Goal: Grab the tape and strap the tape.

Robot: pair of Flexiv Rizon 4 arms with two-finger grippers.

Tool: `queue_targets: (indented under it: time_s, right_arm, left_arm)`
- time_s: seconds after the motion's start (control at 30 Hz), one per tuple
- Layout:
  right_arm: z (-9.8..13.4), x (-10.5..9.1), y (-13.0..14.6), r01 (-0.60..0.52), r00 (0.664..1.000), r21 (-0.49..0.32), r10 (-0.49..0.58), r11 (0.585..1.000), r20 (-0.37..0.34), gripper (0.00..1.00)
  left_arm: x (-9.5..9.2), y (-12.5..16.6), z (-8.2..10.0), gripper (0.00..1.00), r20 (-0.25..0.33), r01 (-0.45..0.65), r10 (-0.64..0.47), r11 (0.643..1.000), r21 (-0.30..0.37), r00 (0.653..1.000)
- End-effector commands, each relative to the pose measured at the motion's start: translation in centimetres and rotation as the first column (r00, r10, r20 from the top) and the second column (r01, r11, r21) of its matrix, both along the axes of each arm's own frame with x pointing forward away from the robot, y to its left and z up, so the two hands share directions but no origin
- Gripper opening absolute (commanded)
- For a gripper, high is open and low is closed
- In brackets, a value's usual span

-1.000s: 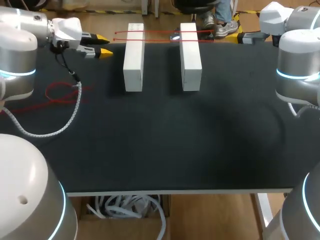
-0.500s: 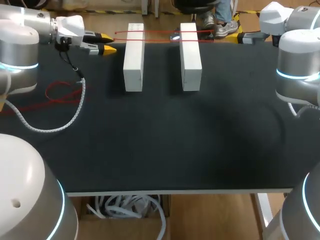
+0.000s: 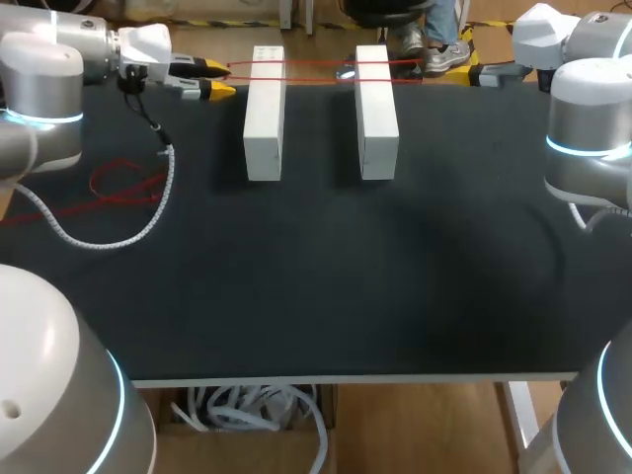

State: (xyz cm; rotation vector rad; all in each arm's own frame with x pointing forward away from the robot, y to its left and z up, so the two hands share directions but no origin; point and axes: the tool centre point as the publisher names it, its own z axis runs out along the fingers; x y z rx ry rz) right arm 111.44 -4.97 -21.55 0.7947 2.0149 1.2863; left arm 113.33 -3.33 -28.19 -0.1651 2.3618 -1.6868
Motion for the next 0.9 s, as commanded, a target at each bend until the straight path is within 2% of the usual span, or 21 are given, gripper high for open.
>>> queue_targets:
  time_s: [0.03,0.47,0.9]
  right_arm:
    - [0.0,0.0,0.0,-0.001,1.0,0.001,0.001,1.0,0.001,1.0]
    - [0.0,0.0,0.0,-0.001,1.0,0.001,0.001,1.0,0.001,1.0]
    - [0.0,0.0,0.0,-0.001,1.0,0.001,0.001,1.0,0.001,1.0]
  left_arm:
    - [1.9,-0.3,-0.6,0.3,-0.012,0.058,-0.058,0.998,-0.003,0.998]
    - [4.9,-0.2,-1.0,0.31,-0.015,0.084,-0.084,0.996,-0.015,0.996]
    - [6.2,0.5,-2.5,0.32,-0.097,0.093,-0.096,0.995,-0.032,0.991]
